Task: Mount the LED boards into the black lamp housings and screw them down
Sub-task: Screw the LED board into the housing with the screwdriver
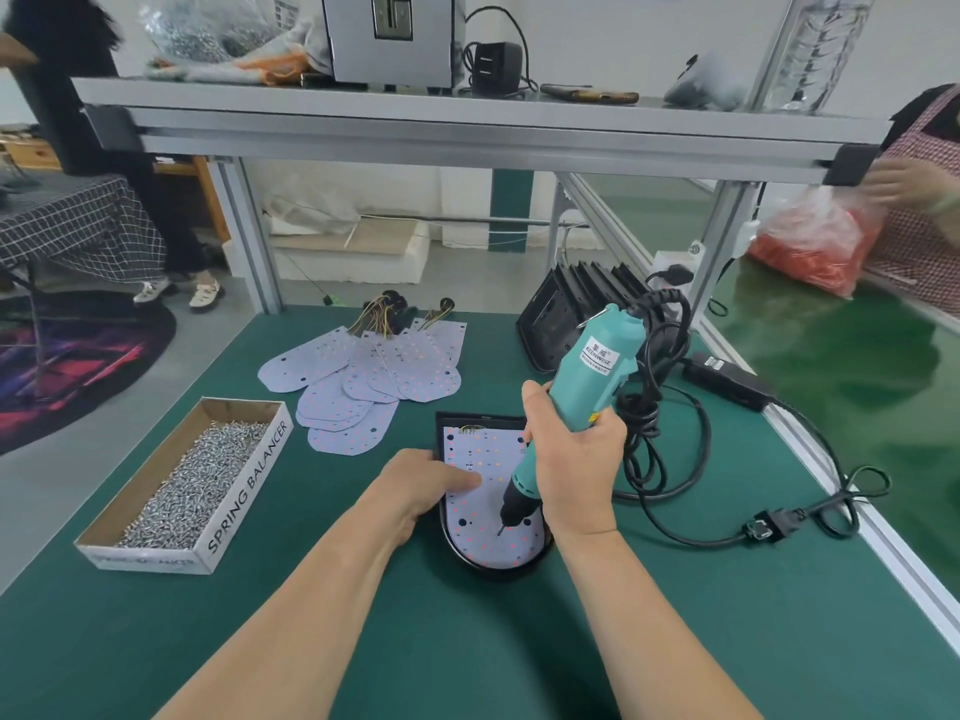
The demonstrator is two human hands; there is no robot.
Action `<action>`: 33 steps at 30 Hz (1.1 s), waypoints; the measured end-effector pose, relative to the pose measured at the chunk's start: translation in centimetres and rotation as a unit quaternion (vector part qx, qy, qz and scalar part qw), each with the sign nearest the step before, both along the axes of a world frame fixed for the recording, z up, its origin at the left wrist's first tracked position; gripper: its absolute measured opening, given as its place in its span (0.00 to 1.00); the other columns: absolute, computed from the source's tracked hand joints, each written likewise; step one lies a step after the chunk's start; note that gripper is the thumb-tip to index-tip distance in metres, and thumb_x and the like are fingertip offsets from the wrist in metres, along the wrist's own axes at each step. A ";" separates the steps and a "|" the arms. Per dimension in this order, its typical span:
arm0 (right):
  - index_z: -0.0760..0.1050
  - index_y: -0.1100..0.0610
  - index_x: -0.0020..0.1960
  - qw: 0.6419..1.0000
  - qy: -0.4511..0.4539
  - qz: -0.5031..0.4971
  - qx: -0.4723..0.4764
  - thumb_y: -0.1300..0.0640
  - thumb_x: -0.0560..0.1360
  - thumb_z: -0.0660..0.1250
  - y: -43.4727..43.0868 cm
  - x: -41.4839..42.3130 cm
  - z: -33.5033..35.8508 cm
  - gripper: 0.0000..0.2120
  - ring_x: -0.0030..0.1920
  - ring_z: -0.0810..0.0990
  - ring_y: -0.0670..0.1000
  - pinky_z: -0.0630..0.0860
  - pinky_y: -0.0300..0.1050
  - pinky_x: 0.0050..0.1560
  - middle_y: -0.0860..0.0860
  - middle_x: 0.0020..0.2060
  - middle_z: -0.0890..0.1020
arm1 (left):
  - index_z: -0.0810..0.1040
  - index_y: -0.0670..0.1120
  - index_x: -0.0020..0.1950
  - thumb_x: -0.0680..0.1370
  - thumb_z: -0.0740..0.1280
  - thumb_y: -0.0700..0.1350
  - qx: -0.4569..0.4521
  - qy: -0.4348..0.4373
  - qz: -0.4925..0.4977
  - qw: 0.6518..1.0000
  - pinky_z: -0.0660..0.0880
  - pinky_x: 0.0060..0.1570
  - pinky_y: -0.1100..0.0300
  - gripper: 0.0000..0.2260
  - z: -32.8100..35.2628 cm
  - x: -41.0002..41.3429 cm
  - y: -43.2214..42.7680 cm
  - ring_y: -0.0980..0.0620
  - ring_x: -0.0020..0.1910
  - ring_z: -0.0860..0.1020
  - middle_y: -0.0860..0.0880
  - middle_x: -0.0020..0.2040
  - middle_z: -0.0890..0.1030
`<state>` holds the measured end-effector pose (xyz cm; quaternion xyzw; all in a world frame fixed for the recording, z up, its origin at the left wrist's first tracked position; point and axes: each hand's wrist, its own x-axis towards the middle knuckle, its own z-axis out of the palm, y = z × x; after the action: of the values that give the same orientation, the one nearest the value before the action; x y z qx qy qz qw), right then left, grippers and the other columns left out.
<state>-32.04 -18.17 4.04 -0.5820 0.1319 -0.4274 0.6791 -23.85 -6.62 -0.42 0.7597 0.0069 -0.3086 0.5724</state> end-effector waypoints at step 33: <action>0.78 0.45 0.29 0.980 -0.103 -0.075 0.154 0.54 0.69 0.72 -0.3 -0.5 5.7 0.11 0.29 0.72 0.48 0.71 0.46 0.38 0.48 0.24 0.74 | 0.82 0.36 0.41 0.78 0.70 0.43 -0.263 0.160 0.115 0.944 0.71 0.20 0.70 0.10 2.8 -3.2 2.9 0.58 0.22 0.74 0.46 0.29 0.78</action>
<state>-32.49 -18.45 9.77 -0.4115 0.1689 -0.5091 0.7369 -27.05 -3.72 2.38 0.5167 0.1041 -0.3494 0.7747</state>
